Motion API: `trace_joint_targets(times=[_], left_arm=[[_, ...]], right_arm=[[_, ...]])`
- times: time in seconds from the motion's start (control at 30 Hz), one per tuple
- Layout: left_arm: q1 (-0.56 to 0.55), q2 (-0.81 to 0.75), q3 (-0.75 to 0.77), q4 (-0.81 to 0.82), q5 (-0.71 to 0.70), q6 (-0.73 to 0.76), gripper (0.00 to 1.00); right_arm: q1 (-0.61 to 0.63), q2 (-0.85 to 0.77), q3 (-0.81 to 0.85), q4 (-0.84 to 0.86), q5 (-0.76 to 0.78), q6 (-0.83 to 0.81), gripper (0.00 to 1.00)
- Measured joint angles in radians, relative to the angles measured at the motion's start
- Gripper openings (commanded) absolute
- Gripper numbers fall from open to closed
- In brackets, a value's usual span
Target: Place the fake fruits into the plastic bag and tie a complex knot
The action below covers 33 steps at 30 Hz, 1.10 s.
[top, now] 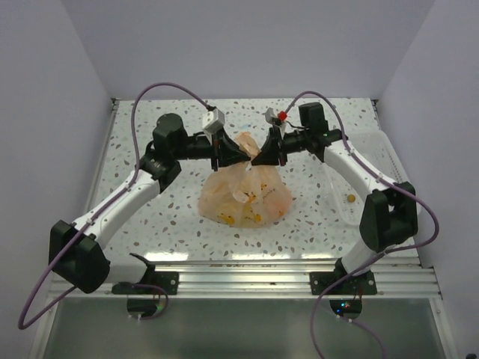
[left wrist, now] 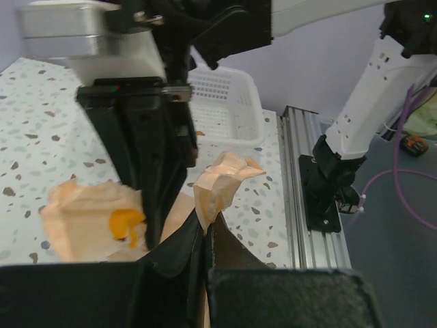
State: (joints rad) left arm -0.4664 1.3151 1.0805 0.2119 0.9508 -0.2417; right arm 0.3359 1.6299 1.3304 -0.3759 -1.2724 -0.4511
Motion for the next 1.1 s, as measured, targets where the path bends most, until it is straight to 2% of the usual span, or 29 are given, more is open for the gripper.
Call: trace_joint_targets(times=[0.2,0.33,0.53,0.67,0.7,0.8,0.97,1.1], left_arm=[[-0.076,0.024,0.035,-0.019,0.047,0.079,0.00],[-0.090,0.058,0.050,-0.018,0.029,0.078,0.00],[-0.090,0.130,0.103,-0.018,-0.050,0.068,0.00],[-0.090,0.136,0.109,-0.020,-0.080,0.069,0.00],[-0.090,0.138,0.113,-0.021,-0.089,0.070,0.00],[-0.090,0.144,0.124,-0.027,-0.106,0.070,0.00],[-0.090,0.147,0.128,-0.032,-0.111,0.070,0.00],[-0.091,0.154,0.128,-0.035,-0.112,0.070,0.00]], right_arm=[[0.000,0.034,0.049,0.000,0.029,0.057,0.00],[0.005,0.030,0.059,-0.028,0.024,0.030,0.05],[0.014,0.024,0.073,-0.204,0.021,-0.164,0.20],[0.016,0.019,0.091,-0.326,0.014,-0.294,0.33],[0.016,0.016,0.092,-0.350,0.010,-0.320,0.44],[0.017,0.011,0.095,-0.399,-0.005,-0.371,0.55],[0.017,0.011,0.109,-0.431,-0.032,-0.396,0.59],[0.017,0.011,0.115,-0.410,-0.056,-0.352,0.62]])
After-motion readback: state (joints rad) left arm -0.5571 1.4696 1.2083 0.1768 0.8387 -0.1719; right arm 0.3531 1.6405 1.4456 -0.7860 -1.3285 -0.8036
